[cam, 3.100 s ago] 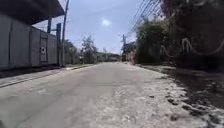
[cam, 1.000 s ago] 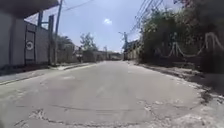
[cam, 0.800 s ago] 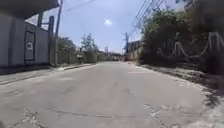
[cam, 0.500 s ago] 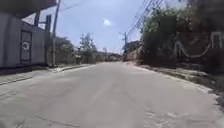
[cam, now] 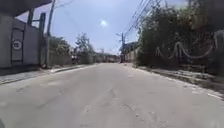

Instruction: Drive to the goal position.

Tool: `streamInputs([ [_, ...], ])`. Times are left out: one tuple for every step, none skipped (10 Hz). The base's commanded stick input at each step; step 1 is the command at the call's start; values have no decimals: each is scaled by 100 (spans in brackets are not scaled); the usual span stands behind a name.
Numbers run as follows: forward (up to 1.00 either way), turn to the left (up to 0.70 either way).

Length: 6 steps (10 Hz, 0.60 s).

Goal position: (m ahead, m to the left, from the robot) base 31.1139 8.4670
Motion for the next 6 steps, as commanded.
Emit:
streamInputs([
  [85, 1],
  [85, 1],
  [85, 1],
  [85, 1],
  [85, -3],
  [85, -33],
])
